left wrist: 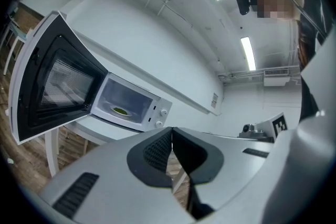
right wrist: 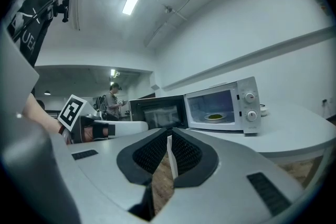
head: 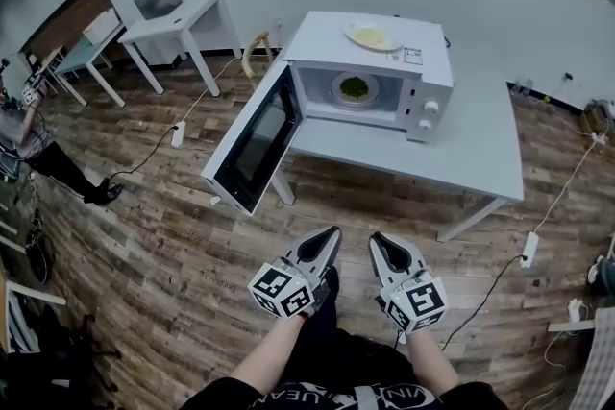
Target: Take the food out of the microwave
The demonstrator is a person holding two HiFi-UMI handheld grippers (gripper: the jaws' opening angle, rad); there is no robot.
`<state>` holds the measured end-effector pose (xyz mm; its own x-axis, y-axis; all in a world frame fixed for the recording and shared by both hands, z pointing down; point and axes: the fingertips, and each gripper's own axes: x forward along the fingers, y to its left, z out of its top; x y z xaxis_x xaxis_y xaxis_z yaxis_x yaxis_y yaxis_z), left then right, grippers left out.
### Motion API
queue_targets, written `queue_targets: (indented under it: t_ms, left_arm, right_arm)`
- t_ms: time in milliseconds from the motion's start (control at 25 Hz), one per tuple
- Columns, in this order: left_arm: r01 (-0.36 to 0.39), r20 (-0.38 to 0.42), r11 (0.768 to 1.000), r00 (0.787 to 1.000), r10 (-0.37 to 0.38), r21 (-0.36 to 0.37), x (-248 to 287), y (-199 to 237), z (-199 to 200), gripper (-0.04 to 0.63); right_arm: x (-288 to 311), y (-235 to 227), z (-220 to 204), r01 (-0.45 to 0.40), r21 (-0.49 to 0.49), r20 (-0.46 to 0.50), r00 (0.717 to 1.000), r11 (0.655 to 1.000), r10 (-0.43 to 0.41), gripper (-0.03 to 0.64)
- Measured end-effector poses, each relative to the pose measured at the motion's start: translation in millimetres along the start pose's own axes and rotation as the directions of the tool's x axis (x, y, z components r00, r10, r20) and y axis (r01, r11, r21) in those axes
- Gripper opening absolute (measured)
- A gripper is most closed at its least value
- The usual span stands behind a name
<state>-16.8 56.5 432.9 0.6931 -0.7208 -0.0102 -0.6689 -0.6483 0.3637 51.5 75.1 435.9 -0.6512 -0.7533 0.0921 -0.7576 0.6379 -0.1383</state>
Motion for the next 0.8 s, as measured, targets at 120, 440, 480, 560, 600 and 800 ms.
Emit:
queue_targets:
  t_ms: [120,440,480,560,600,800]
  left_arm:
    - [0.004,-0.006,1.0,1.0,-0.004,-0.01,12,11,-1,0.009]
    - [0.017,-0.028,0.999,0.999,-0.018,-0.032,54,49,1,0.009]
    - [0.02,-0.036,0.999,0.999,-0.021,-0.037,59,54,-1,0.009]
    - [0.023,-0.05,0.999,0.998,-0.026,-0.048,68,64,-3,0.009]
    - [0.024,-0.054,0.998,0.998,-0.027,-0.052,73,69,-3,0.009]
    - [0.035,-0.067,0.997,0.997,-0.039,-0.062,99,96,-4,0.009]
  right_arm:
    - [12,-11,0,0.004,-0.006,-0.012,1.0,1.0,-0.005,0.035]
    - [53,-46,-3,0.013,-0.02,-0.066,0.998,1.0,-0.015,0.035]
    - [59,-51,-5,0.015,-0.02,-0.075,0.997,1.0,-0.017,0.035]
    - [70,-59,-7,0.017,-0.021,-0.093,0.996,1.0,-0.019,0.036]
    - [75,-62,-8,0.016,-0.023,-0.101,0.995,1.0,-0.018,0.037]
    - [104,-78,-17,0.008,-0.048,-0.149,0.989,0.999,-0.015,0.037]
